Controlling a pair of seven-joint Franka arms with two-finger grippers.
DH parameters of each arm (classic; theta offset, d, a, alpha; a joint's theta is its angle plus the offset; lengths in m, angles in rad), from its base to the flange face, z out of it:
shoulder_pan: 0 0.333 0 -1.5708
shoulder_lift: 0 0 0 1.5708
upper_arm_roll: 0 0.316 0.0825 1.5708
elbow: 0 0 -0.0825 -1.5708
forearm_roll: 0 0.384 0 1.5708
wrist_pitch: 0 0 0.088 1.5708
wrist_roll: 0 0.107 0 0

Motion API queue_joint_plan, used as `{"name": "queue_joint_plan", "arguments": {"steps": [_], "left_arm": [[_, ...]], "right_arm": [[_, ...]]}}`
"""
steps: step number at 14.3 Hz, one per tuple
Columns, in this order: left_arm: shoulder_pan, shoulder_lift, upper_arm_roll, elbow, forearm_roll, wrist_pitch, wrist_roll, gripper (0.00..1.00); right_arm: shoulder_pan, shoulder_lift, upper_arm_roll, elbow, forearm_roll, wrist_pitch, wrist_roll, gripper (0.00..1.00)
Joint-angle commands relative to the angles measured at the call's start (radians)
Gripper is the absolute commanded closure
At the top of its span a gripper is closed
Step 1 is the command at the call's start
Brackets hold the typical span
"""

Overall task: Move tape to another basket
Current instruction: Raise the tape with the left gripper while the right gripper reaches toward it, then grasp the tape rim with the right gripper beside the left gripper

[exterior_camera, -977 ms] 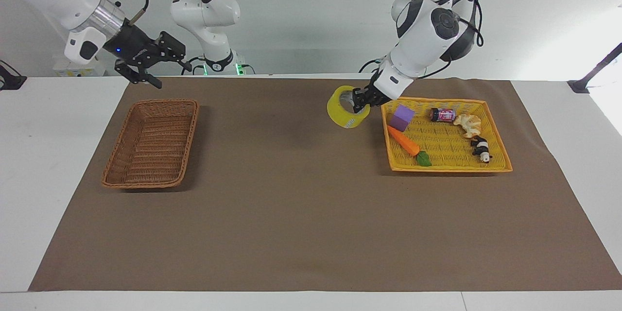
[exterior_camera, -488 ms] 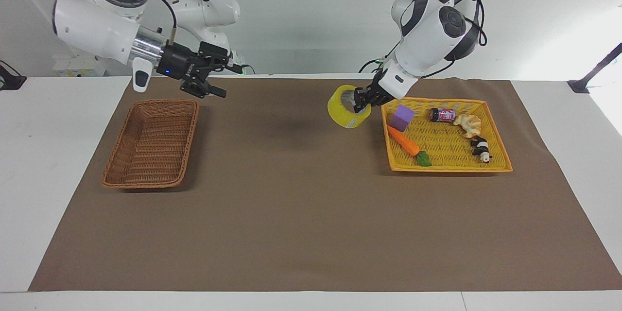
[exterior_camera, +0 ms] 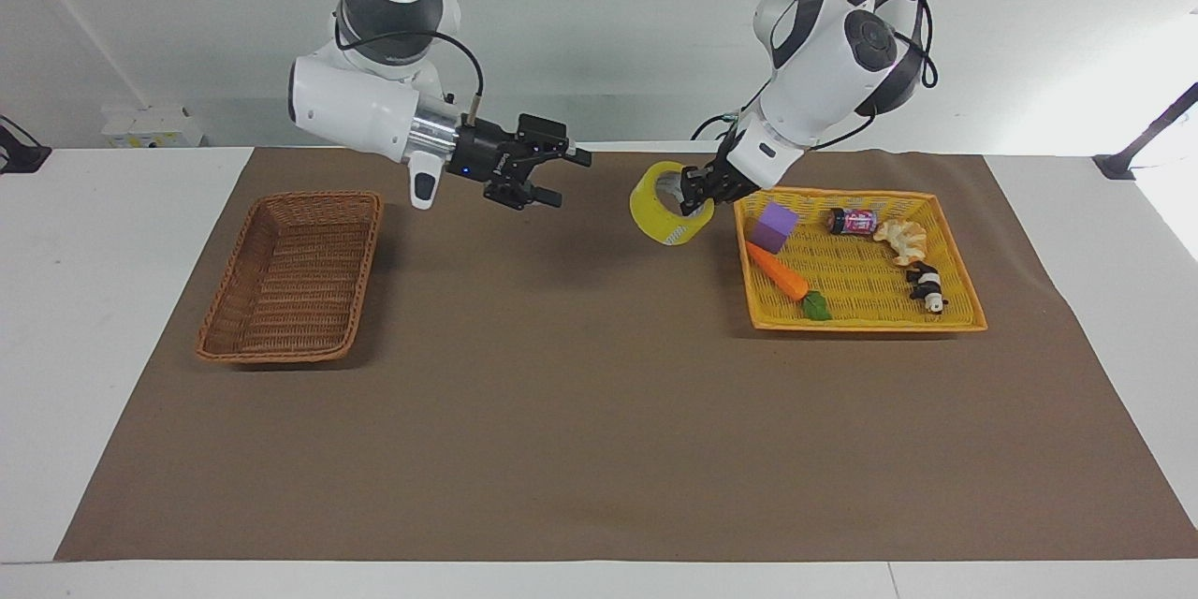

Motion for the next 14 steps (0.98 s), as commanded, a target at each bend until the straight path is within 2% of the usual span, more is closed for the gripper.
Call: {"name": "queue_joint_plan", "arguments": {"steps": [1, 5, 14], "left_arm": [[0.001, -0.016, 0.0, 0.013, -0.019, -0.031, 0.014, 1.0], [-0.013, -0.018, 0.001, 0.007, -0.018, -0.031, 0.014, 1.0], [-0.015, -0.018, 0.001, 0.007, -0.018, -0.026, 0.014, 1.0]], "right_arm": [[0.045, 0.044, -0.006, -0.003, 0.098, 0.058, -0.023, 0.0], [0.08, 0.084, -0.006, -0.003, 0.104, 0.083, -0.053, 0.0], [0.119, 0.081, -0.006, -0.004, 0.141, 0.088, 0.0, 0.0]]}}
